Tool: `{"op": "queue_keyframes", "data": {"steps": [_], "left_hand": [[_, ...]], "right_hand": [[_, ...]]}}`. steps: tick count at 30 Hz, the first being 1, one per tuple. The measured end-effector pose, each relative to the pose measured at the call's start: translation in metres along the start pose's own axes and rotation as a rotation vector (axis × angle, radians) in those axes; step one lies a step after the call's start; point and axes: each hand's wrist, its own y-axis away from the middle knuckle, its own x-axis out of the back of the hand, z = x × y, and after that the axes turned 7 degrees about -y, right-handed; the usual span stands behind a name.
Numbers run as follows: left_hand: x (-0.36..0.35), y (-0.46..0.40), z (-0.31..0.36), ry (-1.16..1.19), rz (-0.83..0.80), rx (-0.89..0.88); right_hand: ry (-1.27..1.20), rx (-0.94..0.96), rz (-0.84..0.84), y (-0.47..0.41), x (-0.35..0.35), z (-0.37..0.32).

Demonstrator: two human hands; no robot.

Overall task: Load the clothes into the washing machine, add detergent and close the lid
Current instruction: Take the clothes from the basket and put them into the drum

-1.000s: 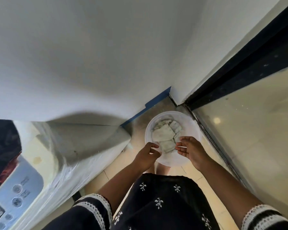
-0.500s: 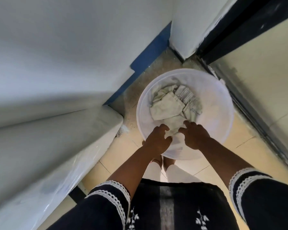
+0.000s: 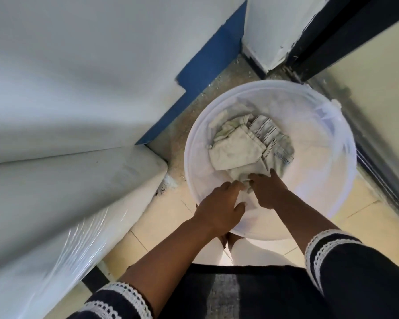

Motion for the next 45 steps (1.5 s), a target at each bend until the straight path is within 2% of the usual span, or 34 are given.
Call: {"op": "queue_keyframes", "data": {"steps": [4, 6, 13, 16, 19, 24, 27, 29, 30, 33, 35, 38, 41, 45], "left_hand": [[0.005, 0.039, -0.001, 0.041, 0.039, 0.032], [0.014, 0.065, 0.003, 0.075, 0.07, 0.043], [0.076, 0.162, 0.05, 0.201, 0.244, 0.029], [0.114, 0.219, 0.082, 0.286, 0.32, -0.022], [0.146, 0.276, 0.111, 0.38, 0.375, -0.099], [0.205, 0.36, 0.143, 0.49, 0.576, -0.226], [0.237, 0.396, 0.149, 0.573, 0.658, -0.279], [0.251, 0.413, 0.148, 0.65, 0.664, -0.314], [0.257, 0.422, 0.147, 0.678, 0.663, -0.336], [0.273, 0.446, 0.148, 0.715, 0.637, -0.427], [0.284, 0.465, 0.153, 0.759, 0.609, -0.493], [0.298, 0.49, 0.158, 0.857, 0.67, -0.522], [0.315, 0.501, 0.135, 0.964, 0.798, -0.343], [0.32, 0.495, 0.083, 0.785, 0.702, -0.044]], "right_hand": [[-0.663, -0.124, 0.279, 0.035, 0.043, -0.017], [-0.897, -0.133, 0.306, 0.066, 0.067, -0.038], [-1.412, -0.141, 0.532, 0.218, 0.163, -0.098], [-1.511, -0.037, 0.574, 0.306, 0.219, -0.121], [-1.507, 0.138, 0.595, 0.392, 0.265, -0.152], [-1.499, 0.532, 0.523, 0.517, 0.321, -0.186], [-1.514, 0.618, 0.703, 0.551, 0.34, -0.178], [-1.28, 0.512, 0.864, 0.543, 0.337, -0.16], [-1.103, 0.433, 0.875, 0.535, 0.332, -0.154], [-0.721, 0.269, 0.658, 0.496, 0.31, -0.148], [-0.683, 0.207, 0.585, 0.465, 0.291, -0.155], [-0.847, 0.216, 0.637, 0.475, 0.297, -0.198], [-0.726, 0.148, 0.622, 0.484, 0.314, -0.208], [-0.581, 0.078, 0.716, 0.504, 0.331, -0.196]]}}
